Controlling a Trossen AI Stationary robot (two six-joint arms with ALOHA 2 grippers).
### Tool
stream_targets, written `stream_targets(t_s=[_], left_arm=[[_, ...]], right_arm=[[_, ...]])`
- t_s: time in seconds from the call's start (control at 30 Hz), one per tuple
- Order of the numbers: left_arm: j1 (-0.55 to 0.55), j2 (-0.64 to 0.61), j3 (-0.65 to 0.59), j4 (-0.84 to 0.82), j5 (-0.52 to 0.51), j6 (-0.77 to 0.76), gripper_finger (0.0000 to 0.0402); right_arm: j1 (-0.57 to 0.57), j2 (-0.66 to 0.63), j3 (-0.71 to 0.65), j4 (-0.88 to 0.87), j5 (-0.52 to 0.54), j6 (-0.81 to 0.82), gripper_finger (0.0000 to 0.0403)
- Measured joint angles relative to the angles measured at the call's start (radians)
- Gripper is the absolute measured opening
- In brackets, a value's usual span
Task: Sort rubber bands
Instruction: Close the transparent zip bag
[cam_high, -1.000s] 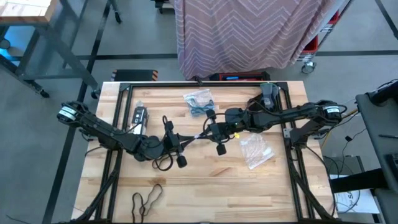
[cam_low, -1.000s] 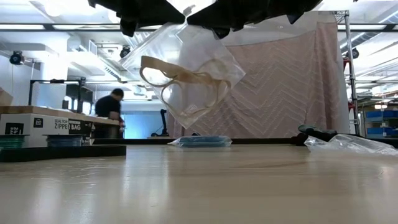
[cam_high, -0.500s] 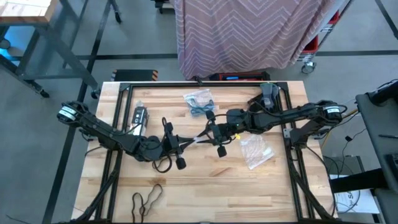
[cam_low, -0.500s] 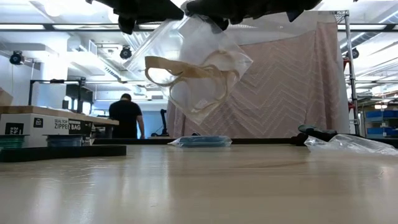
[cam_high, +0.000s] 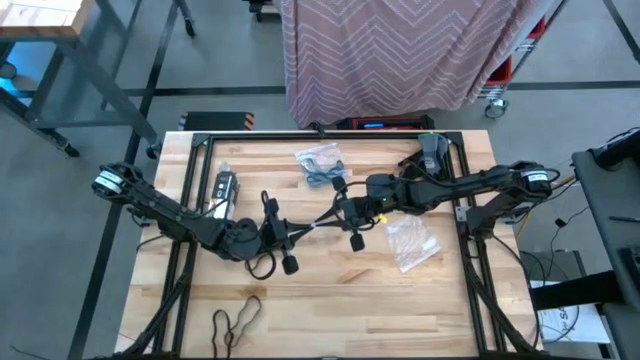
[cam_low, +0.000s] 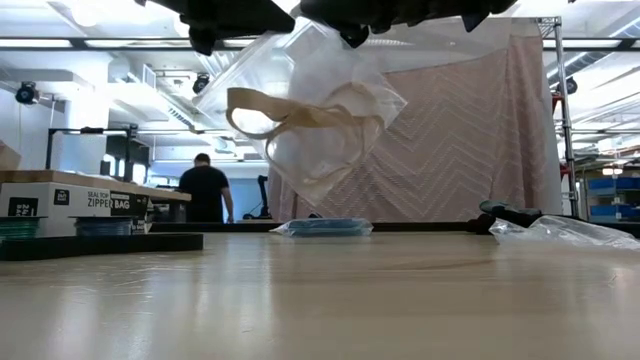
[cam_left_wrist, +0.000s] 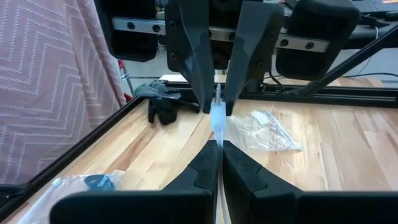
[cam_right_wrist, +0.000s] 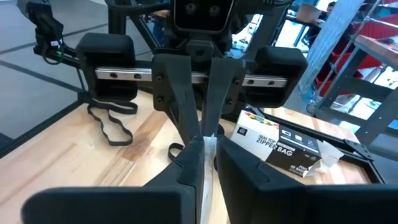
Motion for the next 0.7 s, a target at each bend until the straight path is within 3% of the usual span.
stream_targets(t_s=[0.7], left_arm=[[0.0,0.0,0.0,0.005,0.001,0.0,0.0]], right_arm=[[0.0,-0.001,0.0,0.001,-0.008,0.013,0.0021]])
